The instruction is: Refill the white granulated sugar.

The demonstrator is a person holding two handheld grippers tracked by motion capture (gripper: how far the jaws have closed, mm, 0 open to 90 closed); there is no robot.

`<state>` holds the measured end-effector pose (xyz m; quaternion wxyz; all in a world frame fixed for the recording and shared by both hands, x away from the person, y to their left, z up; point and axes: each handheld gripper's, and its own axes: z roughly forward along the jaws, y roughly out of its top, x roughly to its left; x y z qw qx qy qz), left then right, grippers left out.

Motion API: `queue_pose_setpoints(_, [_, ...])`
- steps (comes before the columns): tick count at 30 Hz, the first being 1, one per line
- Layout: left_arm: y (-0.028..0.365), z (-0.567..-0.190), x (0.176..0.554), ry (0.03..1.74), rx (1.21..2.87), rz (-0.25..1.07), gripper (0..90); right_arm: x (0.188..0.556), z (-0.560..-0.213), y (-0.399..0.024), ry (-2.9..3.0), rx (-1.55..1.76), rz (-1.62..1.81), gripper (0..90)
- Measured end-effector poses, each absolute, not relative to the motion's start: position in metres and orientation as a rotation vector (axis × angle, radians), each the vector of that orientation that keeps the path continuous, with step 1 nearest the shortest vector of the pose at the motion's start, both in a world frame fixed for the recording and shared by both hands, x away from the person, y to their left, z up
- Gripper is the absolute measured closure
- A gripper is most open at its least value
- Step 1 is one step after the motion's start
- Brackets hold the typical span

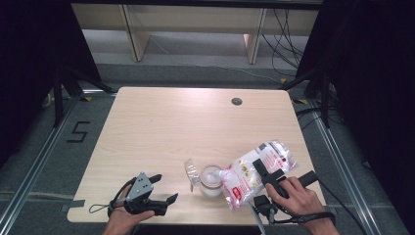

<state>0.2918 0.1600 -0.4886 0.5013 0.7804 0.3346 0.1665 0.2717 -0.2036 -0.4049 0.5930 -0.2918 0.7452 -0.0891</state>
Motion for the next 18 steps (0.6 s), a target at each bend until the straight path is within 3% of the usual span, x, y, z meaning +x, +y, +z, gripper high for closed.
queue_pose_setpoints(18, [0.1600,-0.4886,0.2917,0.808,1.886,0.402,15.3,0.2732,-0.4091,-0.2038,1.740,-0.666,-0.167,73.4])
